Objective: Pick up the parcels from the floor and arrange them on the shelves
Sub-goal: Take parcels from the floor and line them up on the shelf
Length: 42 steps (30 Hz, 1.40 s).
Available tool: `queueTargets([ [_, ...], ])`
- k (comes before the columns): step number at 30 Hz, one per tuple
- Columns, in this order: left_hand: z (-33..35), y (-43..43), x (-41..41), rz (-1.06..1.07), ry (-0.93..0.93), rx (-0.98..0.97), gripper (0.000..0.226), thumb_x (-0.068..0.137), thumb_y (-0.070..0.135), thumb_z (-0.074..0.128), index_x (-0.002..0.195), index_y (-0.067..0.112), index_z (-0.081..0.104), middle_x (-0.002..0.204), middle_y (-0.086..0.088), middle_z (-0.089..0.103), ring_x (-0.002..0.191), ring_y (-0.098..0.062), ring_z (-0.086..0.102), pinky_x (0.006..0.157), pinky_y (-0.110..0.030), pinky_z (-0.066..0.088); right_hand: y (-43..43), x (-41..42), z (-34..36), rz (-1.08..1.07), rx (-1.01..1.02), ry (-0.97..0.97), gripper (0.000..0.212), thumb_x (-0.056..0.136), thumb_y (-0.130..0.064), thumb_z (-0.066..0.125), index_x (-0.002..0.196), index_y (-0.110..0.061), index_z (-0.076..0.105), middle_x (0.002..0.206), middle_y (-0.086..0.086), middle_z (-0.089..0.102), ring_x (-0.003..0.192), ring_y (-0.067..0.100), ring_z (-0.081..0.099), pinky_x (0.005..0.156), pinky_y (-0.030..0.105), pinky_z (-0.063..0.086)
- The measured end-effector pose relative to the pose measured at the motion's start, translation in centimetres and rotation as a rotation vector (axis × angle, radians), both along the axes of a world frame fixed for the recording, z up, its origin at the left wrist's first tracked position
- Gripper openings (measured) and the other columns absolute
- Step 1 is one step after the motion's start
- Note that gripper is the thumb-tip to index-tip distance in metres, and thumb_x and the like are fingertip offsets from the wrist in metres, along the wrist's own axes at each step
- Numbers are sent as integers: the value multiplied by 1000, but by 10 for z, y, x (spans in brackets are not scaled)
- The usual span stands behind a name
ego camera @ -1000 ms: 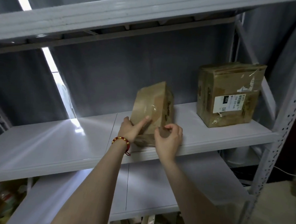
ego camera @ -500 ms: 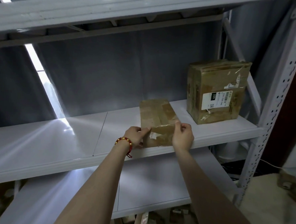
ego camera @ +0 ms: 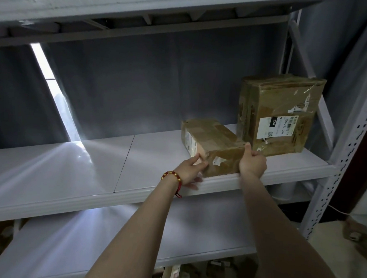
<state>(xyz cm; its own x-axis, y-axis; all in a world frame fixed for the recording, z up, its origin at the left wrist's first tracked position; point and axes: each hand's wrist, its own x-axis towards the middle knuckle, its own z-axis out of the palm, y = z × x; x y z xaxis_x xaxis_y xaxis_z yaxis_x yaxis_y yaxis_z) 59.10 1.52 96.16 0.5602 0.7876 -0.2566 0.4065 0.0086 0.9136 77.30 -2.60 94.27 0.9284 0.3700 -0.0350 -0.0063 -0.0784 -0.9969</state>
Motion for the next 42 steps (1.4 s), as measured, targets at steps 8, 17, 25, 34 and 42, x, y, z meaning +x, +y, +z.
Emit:
queueTargets([
  [8, -3, 13, 10, -65, -39, -13, 70, 96, 47, 56, 155, 28, 23, 117, 1, 56, 106, -27, 67, 90, -44, 57, 15, 5, 2, -125, -60, -90, 43, 103, -41, 43, 114, -6, 65, 112, 13, 67, 108, 31, 61, 81, 32, 41],
  [17, -20, 27, -6, 44, -154, 175, 26, 95, 43, 57, 111, 27, 70, 108, -3, 70, 93, -19, 69, 75, -30, 56, 38, 0, 3, 212, -30, -116, 36, 102, -30, 50, 131, -12, 60, 123, 10, 64, 118, 31, 58, 96, 35, 43],
  [25, -42, 39, 12, 10, -81, 212, 33, 92, 19, 63, 125, 16, 66, 104, -3, 69, 81, -14, 67, 61, -21, 54, 58, -24, -10, 381, -11, -365, 98, 71, -55, 80, 151, -27, 31, 159, 2, 27, 143, 23, 32, 116, 46, 33],
  [34, -42, 89, -24, 518, -185, 40, 27, 90, 32, 64, 105, 9, 64, 105, -14, 68, 86, -26, 65, 74, -39, 59, 65, 1, -19, 404, -65, -531, 40, 85, -47, 70, 121, -30, 60, 155, 1, 33, 139, 21, 36, 109, 35, 34],
  [42, -34, 78, 8, 502, -620, -386, 41, 82, 49, 68, 109, 18, 66, 104, -9, 65, 94, -19, 60, 84, -27, 52, 66, 5, -22, 368, -51, -607, 64, 68, -56, 82, 120, -30, 56, 141, -4, 47, 124, 15, 49, 94, 22, 39],
])
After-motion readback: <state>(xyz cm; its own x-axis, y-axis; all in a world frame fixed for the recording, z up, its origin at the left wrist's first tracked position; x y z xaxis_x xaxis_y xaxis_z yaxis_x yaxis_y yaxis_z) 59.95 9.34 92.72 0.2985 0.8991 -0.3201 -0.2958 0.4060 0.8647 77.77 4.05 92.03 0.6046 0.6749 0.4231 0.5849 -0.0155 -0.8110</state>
